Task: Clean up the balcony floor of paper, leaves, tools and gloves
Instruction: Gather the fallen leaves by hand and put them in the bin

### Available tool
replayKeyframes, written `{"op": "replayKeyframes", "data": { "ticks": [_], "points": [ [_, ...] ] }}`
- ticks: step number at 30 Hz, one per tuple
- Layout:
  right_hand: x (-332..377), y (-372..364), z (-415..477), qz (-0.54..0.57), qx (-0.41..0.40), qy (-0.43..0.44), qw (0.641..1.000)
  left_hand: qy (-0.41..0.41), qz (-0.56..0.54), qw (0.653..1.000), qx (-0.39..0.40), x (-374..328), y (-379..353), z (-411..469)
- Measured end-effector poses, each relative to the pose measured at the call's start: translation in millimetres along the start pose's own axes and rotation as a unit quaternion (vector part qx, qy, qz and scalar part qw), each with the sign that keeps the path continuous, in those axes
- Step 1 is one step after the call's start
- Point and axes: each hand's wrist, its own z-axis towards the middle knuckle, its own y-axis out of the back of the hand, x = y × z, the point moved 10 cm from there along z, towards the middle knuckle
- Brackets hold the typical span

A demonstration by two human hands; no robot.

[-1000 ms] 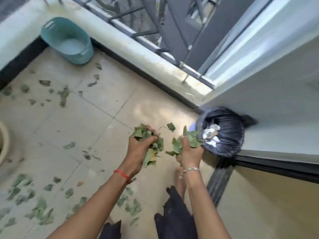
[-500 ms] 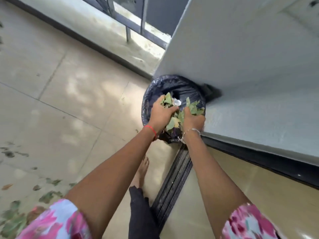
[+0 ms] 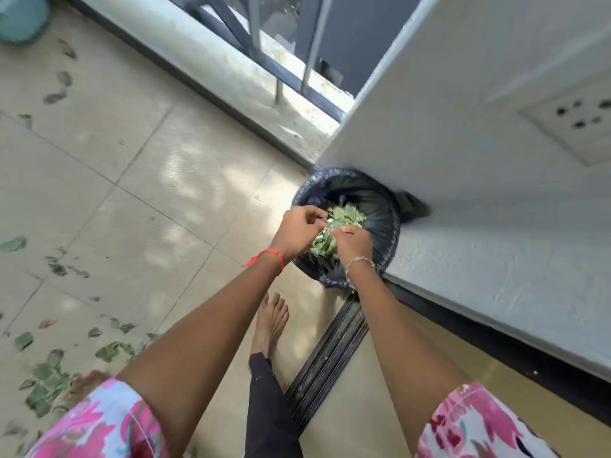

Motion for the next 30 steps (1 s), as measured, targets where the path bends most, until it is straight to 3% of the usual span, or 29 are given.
{"op": "replayKeyframes", "data": {
  "ticks": [5,12,15,21,30],
  "points": [
    [96,-65,-64,-0.146,0.081,0.166,0.972,-0.058,0.081,0.992,-0.081,-25,101,-43],
    [215,-198,-168,-0.337,0.207,0.33,0.857,-0.052,0.141,0.967,-0.204,-5,279,-111],
    [253,-248,-204,-0.374,0.241,0.363,0.819,-0.018,0.14,0.957,-0.255,21,350,-141],
    [316,-338,-241,-0.423,0.256,0.39,0.777,0.039,0.117,0.935,-0.333,70,473,-190],
    [399,-446,-215,-0.41,0.264,0.393,0.78,0.098,0.109,0.932,-0.332,111,576,-158]
  ]
}}
